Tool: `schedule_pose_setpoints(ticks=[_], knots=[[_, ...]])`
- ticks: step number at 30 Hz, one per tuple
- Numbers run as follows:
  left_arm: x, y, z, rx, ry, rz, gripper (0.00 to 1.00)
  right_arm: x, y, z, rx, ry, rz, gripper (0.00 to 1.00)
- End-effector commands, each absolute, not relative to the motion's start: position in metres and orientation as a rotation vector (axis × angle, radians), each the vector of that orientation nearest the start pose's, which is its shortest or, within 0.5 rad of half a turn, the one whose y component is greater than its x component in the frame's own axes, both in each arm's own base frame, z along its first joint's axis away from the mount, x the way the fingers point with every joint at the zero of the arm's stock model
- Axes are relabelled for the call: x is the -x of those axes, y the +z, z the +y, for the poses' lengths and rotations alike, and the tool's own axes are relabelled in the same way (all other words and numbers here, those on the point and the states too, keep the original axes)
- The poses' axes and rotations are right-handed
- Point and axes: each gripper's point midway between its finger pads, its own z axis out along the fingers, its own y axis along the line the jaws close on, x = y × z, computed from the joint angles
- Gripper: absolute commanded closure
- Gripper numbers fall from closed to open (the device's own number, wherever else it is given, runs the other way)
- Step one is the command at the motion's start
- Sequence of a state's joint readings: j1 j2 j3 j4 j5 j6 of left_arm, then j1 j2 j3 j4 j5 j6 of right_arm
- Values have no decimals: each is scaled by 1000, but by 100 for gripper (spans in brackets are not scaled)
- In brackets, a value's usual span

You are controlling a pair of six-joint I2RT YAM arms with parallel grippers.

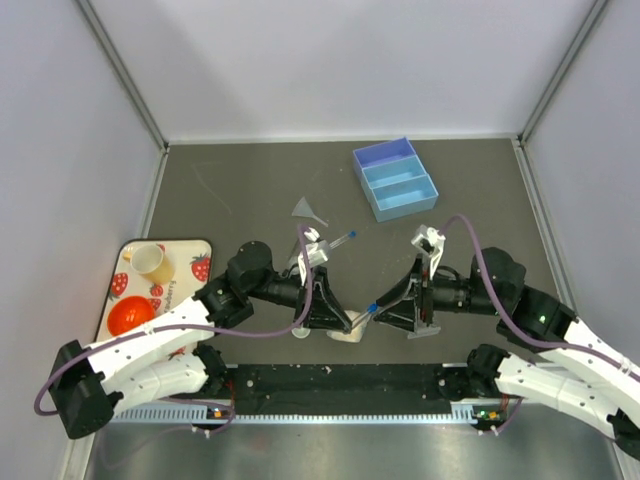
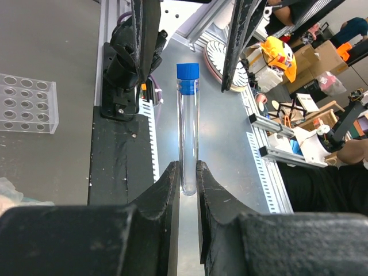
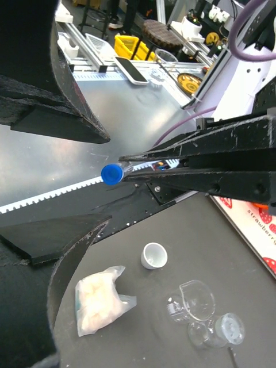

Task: Organize the chemistry lab equipment

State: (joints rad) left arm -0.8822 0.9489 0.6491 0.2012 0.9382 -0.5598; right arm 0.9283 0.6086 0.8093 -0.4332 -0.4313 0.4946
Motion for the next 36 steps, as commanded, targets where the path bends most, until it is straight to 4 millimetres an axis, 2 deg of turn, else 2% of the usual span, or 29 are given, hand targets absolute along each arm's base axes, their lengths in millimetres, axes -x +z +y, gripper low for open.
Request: schedule_pose_setpoints(ticks=[1,10,14,27,36], knots=[[-49,282,-308,-1133,-1824,1547,100,-66,329,256,779,1447,1717,48],[-49,286,-308,-1128,-1826,1526,100,-67,328,260,779,1451,1724,52],[-50,286,-308,-1123,-1827,1527,100,-68,329,260,770,1451,1717,62],[-52,285,-310,-1120,-1825,1530,100,-69,335,258,755,1448,1692,66],[-53,285,-310,-1112,-1820,1532,100,-69,337,257,746,1451,1686,77]])
